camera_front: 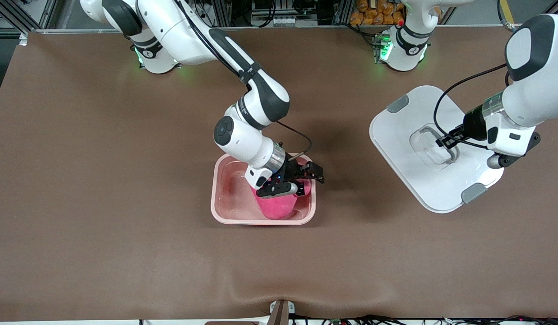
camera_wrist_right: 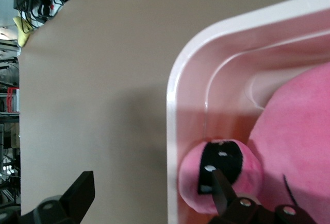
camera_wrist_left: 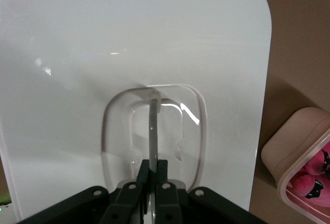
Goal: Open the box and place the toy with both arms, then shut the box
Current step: 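Lower the plush into the tub and open the right gripper, then set the lid back on the tub with the left gripper while the right gripper retracts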
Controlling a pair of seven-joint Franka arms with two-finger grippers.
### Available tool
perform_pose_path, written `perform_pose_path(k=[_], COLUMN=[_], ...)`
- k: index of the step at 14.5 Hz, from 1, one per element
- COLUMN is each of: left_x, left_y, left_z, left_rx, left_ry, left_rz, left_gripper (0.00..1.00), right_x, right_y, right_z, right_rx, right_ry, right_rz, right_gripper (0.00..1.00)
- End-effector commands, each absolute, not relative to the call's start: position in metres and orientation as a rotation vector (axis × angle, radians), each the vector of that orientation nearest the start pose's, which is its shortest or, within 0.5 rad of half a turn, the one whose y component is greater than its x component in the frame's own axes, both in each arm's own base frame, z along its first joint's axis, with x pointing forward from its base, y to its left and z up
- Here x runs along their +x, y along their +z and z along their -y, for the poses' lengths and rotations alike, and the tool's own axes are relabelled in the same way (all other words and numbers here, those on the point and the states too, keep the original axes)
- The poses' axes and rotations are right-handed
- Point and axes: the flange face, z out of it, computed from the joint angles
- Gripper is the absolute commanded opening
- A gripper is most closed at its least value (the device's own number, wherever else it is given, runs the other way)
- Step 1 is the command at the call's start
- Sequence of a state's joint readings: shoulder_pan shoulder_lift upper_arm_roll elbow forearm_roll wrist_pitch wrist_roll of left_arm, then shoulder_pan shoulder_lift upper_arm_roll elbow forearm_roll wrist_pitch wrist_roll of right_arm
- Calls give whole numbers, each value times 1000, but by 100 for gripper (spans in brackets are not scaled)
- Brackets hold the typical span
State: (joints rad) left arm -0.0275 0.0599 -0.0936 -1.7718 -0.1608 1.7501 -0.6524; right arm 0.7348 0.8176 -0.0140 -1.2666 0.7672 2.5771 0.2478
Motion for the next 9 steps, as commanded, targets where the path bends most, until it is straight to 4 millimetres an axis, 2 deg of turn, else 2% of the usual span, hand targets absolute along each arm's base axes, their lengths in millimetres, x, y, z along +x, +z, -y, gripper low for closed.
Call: perform_pose_path(k=[1,2,5,7,9], left_x=[567,567,567,567,567], left_y=[528,529,537,541,546], left_z=[83,84,92,99,112], left_rx=[-3154,-3154,-3181,-3168,-3158], left_ry=[233,236,243,244,250], left_rz=[897,895,919,976,1033], left_gripper=[0,0,0,0,0], right_x=[606,611,632,644,646], right_y=[335,348,381,406,416], right_z=[-513,-506,-470,-432,-383], right_rx=[-2386,-2372,-2359,-2372,-2397], right_ry=[-192,-210,-217,-134,-50], right_rz=[-132,-140,-171,-177,-209], right_gripper=[100,100,100,100,100])
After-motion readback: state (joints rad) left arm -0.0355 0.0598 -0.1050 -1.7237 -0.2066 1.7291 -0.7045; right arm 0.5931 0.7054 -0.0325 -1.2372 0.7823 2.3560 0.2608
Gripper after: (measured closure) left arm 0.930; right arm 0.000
